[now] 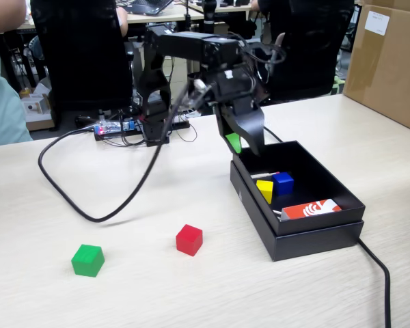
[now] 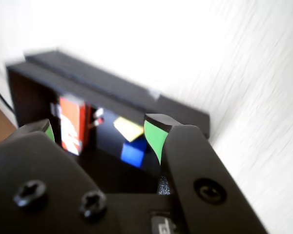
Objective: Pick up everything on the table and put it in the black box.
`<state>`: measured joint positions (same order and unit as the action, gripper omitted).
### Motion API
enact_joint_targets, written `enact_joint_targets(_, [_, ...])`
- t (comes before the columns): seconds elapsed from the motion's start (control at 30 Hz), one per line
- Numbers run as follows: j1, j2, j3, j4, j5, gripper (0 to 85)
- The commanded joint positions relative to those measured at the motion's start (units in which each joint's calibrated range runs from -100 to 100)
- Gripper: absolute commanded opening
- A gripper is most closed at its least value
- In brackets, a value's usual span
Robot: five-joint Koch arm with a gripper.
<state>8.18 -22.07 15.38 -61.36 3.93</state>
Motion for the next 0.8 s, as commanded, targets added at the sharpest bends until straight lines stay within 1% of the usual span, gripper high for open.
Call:
enact_joint_targets(0.0, [-2.88, -6.56, 1.75, -0.37, -2.78, 39.6])
enact_joint_targets(0.07, [-5.32, -8.05, 1.03, -0.37, -4.1, 42.8])
enact_joint_targets(0.17, [-8.69, -9.31, -0.6, -0.28, -6.06, 44.4])
enact_joint_targets(0.3, [-12.89, -9.2, -1.42, -0.28, -7.72, 45.6])
enact_joint_targets(0.5, [-17.68, -5.18, -1.06, 0.07, -8.99, 45.7])
enact_joint_targets(0.77, [-21.54, 6.06, 2.3, 4.82, -9.72, 45.5])
